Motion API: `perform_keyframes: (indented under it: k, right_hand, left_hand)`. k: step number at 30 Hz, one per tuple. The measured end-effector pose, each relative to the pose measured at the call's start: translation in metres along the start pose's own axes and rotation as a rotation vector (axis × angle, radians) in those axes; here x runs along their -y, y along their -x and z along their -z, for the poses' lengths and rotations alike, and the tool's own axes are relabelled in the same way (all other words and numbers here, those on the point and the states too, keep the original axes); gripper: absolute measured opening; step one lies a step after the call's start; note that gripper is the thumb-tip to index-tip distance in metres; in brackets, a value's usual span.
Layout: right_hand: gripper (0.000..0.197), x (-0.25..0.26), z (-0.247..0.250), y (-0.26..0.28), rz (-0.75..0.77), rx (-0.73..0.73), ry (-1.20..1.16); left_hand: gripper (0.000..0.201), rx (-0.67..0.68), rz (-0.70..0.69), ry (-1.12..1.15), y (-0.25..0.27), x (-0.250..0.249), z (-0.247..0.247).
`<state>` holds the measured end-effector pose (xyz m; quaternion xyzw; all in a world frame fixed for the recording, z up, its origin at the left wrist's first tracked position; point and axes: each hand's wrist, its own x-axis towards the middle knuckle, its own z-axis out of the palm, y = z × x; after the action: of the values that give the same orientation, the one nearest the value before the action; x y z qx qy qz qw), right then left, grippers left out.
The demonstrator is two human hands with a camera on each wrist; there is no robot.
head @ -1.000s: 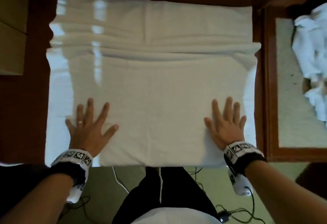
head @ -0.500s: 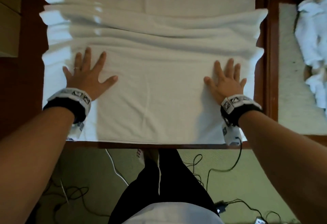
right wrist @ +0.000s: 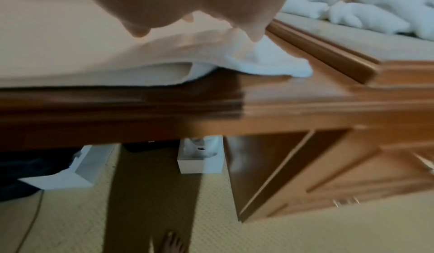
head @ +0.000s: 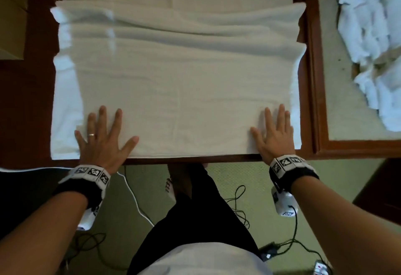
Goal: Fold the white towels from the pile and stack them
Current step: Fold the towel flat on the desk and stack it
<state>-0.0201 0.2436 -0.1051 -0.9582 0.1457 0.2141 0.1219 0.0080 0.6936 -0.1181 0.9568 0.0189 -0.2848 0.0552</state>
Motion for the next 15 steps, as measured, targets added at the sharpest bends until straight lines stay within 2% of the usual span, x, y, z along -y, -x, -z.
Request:
perform_keyframes:
  k: [5,7,9,10,13,15]
  right_hand:
    - [0.071,-0.048,-0.019,0.051,-0.028,0.033,0.042]
    - [0.063,-0.056,-0.018,0.055,-0.073,-0.084,-0.068]
    - [0.05,-0.058,-0.012,0.052,-0.214,-0.278,-0.194]
    - [0.046,-0.058,-0.008,0.05,-0.296,-0.329,-0.199]
    - [0.036,-0.063,0.001,0.044,-0.506,-0.234,-0.197]
    - [0.03,-0.067,0.007,0.039,-0.569,-0.159,-0.252]
  left_hand:
    - [0.09,0.08,0.028,-0.045,0.033,0.019,-0.022]
    - [0.091,0.062,0.03,-0.018,0.038,0.011,-0.024]
    - [0.09,0.023,0.031,-0.019,0.042,0.003,-0.029]
    - [0.089,0.017,0.036,-0.019,0.043,0.0,-0.031]
    - [0.086,0.024,0.075,-0.007,0.043,-0.005,-0.035]
    - [0.086,0.041,0.089,-0.016,0.042,-0.006,-0.034]
